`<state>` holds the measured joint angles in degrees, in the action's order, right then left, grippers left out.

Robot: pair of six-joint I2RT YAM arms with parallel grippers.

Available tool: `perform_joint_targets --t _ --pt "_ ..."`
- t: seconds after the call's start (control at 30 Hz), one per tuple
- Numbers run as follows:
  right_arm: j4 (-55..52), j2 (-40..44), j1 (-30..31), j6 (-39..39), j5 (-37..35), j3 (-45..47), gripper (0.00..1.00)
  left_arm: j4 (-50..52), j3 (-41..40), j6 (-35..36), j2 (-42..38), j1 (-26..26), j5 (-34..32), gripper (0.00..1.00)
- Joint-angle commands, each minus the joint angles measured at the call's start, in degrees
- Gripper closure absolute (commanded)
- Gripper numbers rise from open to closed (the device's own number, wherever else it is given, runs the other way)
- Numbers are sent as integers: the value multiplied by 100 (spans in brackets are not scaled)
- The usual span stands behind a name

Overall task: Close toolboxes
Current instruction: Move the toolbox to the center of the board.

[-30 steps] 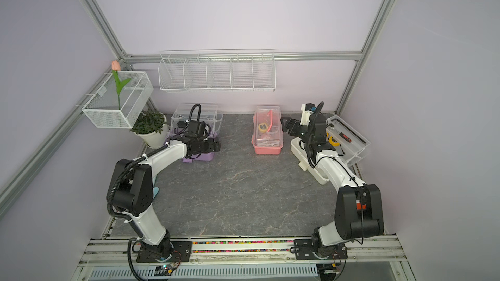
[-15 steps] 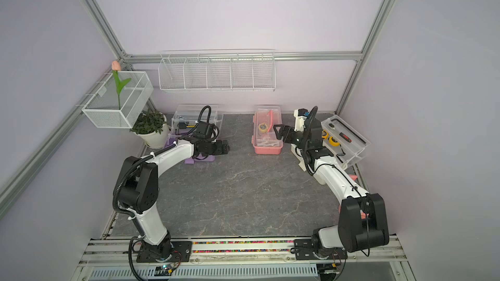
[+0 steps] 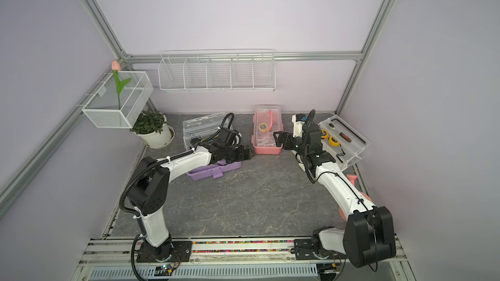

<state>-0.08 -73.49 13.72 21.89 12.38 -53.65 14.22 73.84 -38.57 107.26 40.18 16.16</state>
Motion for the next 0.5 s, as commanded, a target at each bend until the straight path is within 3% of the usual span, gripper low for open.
perform_joint_targets --t 0.0,0.27,0.47 --pt "-80 272 33 -193 -255 117 12 -691 -208 -933 71 381 361 7" --pt "-311 560 21 -360 -549 187 11 -1233 280 -1432 438 1088 510 8" --pt "-661 649 33 -368 -660 250 8 -357 686 -520 -310 1033 -202 7"
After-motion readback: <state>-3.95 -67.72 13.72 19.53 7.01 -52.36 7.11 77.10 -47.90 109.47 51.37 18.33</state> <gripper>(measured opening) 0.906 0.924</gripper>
